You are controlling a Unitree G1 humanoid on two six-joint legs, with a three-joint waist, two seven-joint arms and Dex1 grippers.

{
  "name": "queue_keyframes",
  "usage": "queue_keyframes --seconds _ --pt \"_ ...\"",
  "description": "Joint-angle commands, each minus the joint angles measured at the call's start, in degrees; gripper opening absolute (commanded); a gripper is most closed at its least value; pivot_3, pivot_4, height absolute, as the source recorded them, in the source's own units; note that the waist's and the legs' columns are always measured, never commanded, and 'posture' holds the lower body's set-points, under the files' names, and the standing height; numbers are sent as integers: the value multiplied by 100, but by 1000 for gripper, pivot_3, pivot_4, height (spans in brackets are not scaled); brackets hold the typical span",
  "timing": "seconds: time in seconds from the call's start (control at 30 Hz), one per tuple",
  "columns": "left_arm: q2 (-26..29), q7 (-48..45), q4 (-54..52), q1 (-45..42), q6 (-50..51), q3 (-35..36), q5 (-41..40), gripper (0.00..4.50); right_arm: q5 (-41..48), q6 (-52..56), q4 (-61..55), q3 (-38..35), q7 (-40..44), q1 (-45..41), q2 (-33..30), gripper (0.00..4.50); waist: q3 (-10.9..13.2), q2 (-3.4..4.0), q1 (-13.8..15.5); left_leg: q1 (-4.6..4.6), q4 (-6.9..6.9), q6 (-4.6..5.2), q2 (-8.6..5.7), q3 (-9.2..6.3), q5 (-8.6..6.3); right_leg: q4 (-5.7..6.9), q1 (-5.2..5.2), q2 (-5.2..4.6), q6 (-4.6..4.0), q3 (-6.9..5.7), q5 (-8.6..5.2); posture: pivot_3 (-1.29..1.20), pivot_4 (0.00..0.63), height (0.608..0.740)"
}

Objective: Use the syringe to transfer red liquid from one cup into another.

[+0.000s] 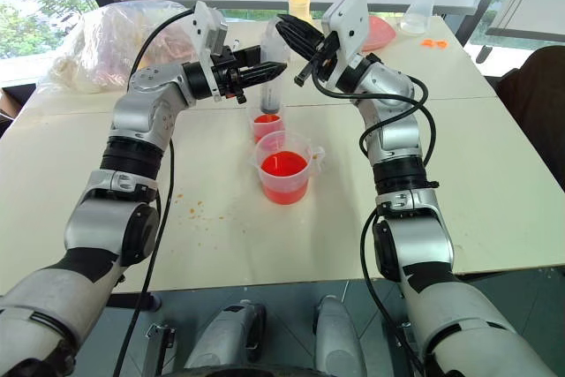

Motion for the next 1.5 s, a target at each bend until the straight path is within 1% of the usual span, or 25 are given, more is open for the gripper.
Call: queue_keyframes --seconds 0.03,0.1,0.13,0.17,0.3,0.37,0.47,0.53,0.57,0.63,0.67,0.73,0.83,0.87,0.9,0.97,1.07,1.17,1.3,1.4,1.47,1.5 --pt "112 38 -703 -151 152 384 -515 1459 61 234 -468 77 82 220 -155 1546 0 0 -26 0 0 1 2 -1 -1 0 0 1 0 0 0 0 150 740" --pt "143 4 -771 -61 162 294 -461 1459 89 316 -679 -2 -43 280 -258 2468 0 0 -32 0 -1 1 1 -2 -1 0 0 1 0 0 0 0 150 740" --pt "152 10 -776 -37 160 294 -459 1459 129 383 -825 -75 -116 324 -332 3037 0 0 -23 0 0 1 1 -4 -1 -1 3 0 0 -1 0 0 150 740" --pt "160 25 -774 -30 163 304 -467 1459 170 446 -954 -142 -177 366 -401 3492 0 0 -14 0 1 1 0 -3 -1 0 4 -3 0 0 0 0 150 740" --pt "136 250 -684 -166 80 422 -488 1459 398 729 -1412 -501 -412 525 -754 3492 0 0 25 0 2 1 -1 -3 -1 0 2 -2 0 0 0 0 150 740" --pt "183 558 -631 -378 399 561 -594 1459 532 922 -1638 -689 -425 612 -1036 3492 1 0 49 0 2 3 -1 -3 -1 0 2 -2 0 0 0 0 150 740" --pt "546 977 -793 -770 1701 712 -865 1459 780 1494 -2317 -712 -105 936 -1580 3492 1 -1 46 -3 3 6 -4 -2 -3 -2 3 -1 0 0 0 0 150 740" --pt "890 1190 -1026 -953 2539 716 -950 1459 1039 1952 -2910 -589 333 1278 -1995 3492 1 -1 21 -3 2 7 -4 -3 -4 -1 2 1 0 -1 0 0 150 740" --pt "1134 1347 -1052 -1097 3114 650 -899 1459 1266 2260 -3297 -527 597 1500 -2242 3492 1 -1 -13 -4 -2 9 -2 -2 -5 -1 2 3 1 0 -1 0 150 740" --pt "1416 1778 -962 -1328 4029 782 -930 1459 1635 2724 -3889 -450 945 1834 -2577 3492 2 1 -57 -3 -4 11 1 0 -6 1 2 6 1 0 -1 0 150 740" --pt "1485 2125 -816 -1456 4577 1017 -1018 1459 1768 2888 -4145 -401 1073 1972 -2717 3492 2 1 -94 -1 -3 11 1 -1 -7 0 2 7 2 0 -2 0 150 740" --pt "1759 2278 -1078 -1207 5759 1061 -1154 1459 1958 3134 -4598 -227 1309 2214 -2911 3492 1 1 -120 3 2 11 2 -2 -6 2 6 7 3 0 -2 0 150 740" --pt "2006 2459 -1566 -841 6991 974 -1247 1459 2141 3376 -4945 -68 1436 2382 -3007 3492 1 2 -133 27 2 11 7 -3 -6 10 27 8 4 1 -3 0 150 740" --pt "2068 2840 -1367 -648 7408 952 -1535 1459 2168 3415 -5054 81 1511 2452 -2980 3492 2 0 -121 27 4 10 9 -5 -6 16 27 9 4 0 -3 0 150 740" --pt "2156 3133 -1407 -337 7668 805 -1906 1459 2206 3453 -5146 217 1581 2515 -2940 3492 1 0 -112 27 6 8 10 -7 -5 20 27 9 4 0 -3 0 150 740" --pt "2220 3690 -1459 59 7835 743 -2584 1459 2237 3491 -5246 383 1654 2579 -2885 3492 1 0 -103 27 12 7 15 -10 -4 30 27 4 3 1 -3 0 150 740" --pt "1621 5376 -1578 883 7835 1411 -3797 1459 2079 3357 -5253 670 1647 2669 -2710 3492 1 -4 -42 26 15 2 10 -12 -2 42 20 -6 2 6 -2 0 150 740" --pt "1342 6848 -1741 1577 7835 1632 -5223 1459 2067 3362 -5213 752 1630 2680 -2606 3492 1 -9 60 19 26 0 4 -13 -3 51 10 -17 1 11 -2 0 150 740" --pt "920 8581 -1894 2025 7835 2036 -6222 1459 2128 3447 -5338 790 1580 2795 -2550 3492 -4 -13 100 4 27 -5 1 -14 -1 58 -9 -19 -1 14 -1 0 150 740" --pt "683 9516 -1902 2125 7823 2391 -6510 1459 2162 3507 -5427 781 1483 2899 -2526 3492 -7 -17 96 8 28 -6 -3 -13 -1 59 -4 -21 -1 14 -1 0 150 740" --pt "611 10008 -1917 2204 7750 2494 -6801 2427 2146 3523 -5469 781 1420 2954 -2513 3556 -7 -17 95 10 27 -8 -3 -13 0 60 -3 -20 -1 14 -2 0 150 740" --pt "607 10206 -1929 2238 7684 2488 -6990 2707 2143 3536 -5480 781 1394 2968 -2507 3556 -7 -17 78 10 27 -8 -4 -12 1 61 -3 -19 -1 14 -2 0 150 740"
